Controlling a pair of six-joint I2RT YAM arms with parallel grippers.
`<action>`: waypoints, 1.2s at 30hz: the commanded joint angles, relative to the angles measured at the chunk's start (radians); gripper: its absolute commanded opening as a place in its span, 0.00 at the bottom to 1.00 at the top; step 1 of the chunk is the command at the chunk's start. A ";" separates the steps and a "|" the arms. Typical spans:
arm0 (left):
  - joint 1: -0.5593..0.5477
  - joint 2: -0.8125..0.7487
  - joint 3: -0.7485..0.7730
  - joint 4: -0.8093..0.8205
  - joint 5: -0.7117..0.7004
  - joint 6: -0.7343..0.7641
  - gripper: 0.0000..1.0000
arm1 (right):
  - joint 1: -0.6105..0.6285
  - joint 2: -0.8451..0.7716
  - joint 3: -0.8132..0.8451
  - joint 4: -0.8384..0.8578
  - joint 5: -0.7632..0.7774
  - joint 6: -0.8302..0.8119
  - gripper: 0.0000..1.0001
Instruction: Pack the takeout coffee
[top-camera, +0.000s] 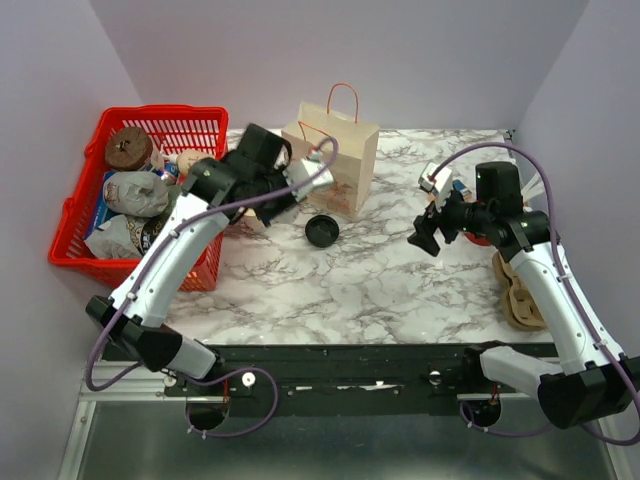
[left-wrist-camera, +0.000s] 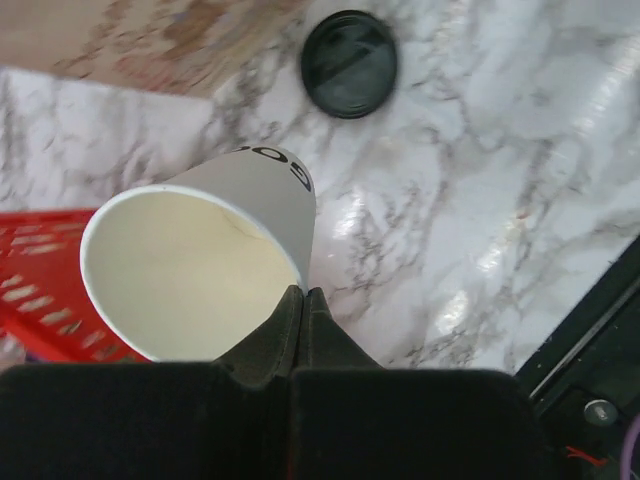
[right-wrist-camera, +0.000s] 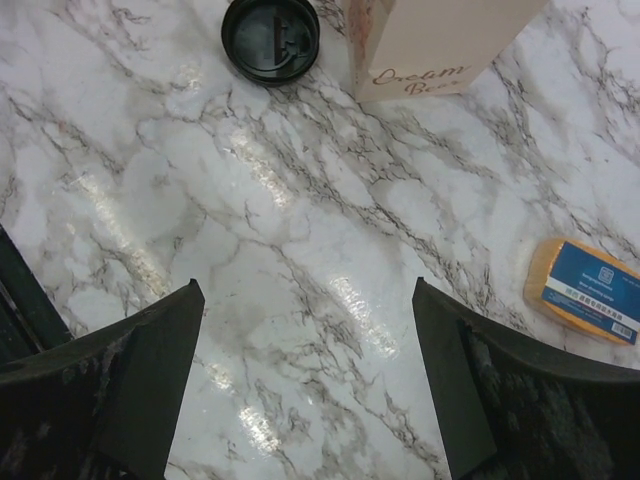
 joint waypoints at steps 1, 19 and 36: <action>-0.211 -0.106 -0.225 0.077 0.092 0.078 0.00 | 0.004 0.000 -0.022 0.107 0.111 0.066 0.95; -0.527 0.064 -0.426 0.369 0.083 -0.112 0.00 | -0.007 0.004 -0.086 0.212 0.326 0.251 1.00; -0.557 0.139 -0.431 0.386 0.101 -0.141 0.19 | -0.009 -0.016 -0.103 0.201 0.314 0.260 1.00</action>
